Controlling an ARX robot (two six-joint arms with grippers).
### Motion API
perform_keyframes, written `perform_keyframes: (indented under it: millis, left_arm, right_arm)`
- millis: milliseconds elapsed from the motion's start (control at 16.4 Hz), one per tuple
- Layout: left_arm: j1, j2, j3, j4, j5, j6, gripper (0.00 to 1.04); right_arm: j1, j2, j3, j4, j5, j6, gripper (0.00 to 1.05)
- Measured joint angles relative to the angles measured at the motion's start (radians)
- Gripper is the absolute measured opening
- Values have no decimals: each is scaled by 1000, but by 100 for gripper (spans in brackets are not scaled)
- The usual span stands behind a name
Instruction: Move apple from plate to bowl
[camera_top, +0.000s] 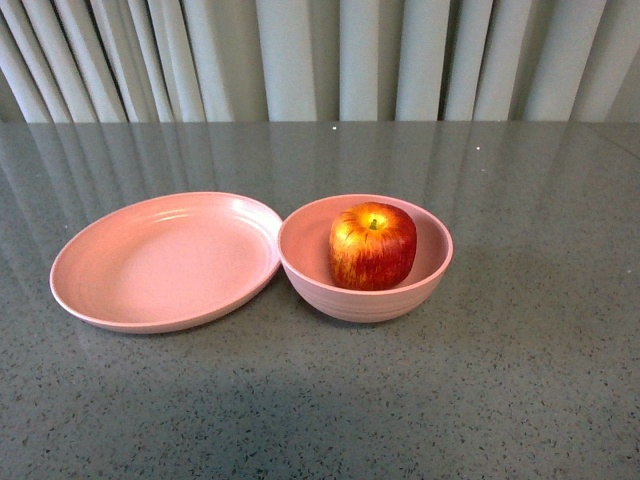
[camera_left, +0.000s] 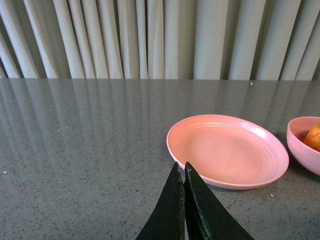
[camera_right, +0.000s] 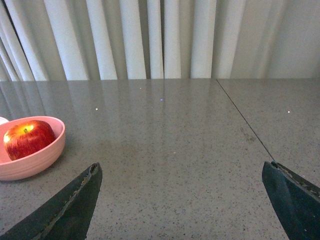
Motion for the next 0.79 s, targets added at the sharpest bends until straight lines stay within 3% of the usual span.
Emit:
perform_keyframes:
  millis: [365,791]
  left_arm:
    - [0,0,0,0,1,-1,2]
    - [0,0,0,0,1,0,82]
  right_arm:
    - [0,0,0,0,0,0,98]
    - [0,0,0,0,0,0,98]
